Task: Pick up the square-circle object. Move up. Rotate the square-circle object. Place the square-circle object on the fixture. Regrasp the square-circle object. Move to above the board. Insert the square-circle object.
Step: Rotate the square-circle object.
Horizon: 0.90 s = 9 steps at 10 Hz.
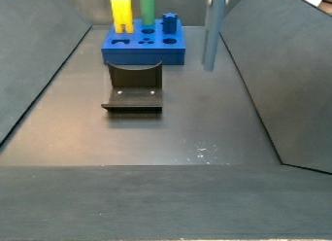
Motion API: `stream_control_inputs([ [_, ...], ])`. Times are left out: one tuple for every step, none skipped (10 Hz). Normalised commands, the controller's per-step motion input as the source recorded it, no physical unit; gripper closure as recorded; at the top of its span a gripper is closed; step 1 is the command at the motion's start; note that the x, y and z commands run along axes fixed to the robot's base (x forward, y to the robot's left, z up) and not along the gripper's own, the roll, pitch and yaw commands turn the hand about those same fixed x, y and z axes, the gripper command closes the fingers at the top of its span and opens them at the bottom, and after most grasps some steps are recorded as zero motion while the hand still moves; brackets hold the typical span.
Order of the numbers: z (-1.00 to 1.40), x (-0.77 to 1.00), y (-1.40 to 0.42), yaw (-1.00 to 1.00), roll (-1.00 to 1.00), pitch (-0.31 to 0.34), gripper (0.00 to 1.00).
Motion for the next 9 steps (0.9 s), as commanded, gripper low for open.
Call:
stream_control_inputs([
  [-1.0,0.02,0.01,-0.07,-0.13,-0.009,1.0],
  [-1.0,0.02,0.01,-0.07,-0.13,-0.025,1.0],
  [-1.0,0.02,0.02,-0.06,-0.12,-0.04,1.0],
  [-0.93,0.02,0.03,-0.06,-0.12,-0.042,1.0],
  [-0.7,0.02,0.03,-0.05,-0.11,-0.04,1.0],
  [-0.53,0.02,0.03,-0.05,-0.11,-0.037,1.0],
  [-0.42,0.02,0.03,-0.05,-0.1,-0.04,1.0],
  [-0.31,0.01,0.03,-0.05,-0.1,-0.038,1.0],
  [-0.31,0.01,0.03,-0.05,-0.1,-0.038,1.0],
])
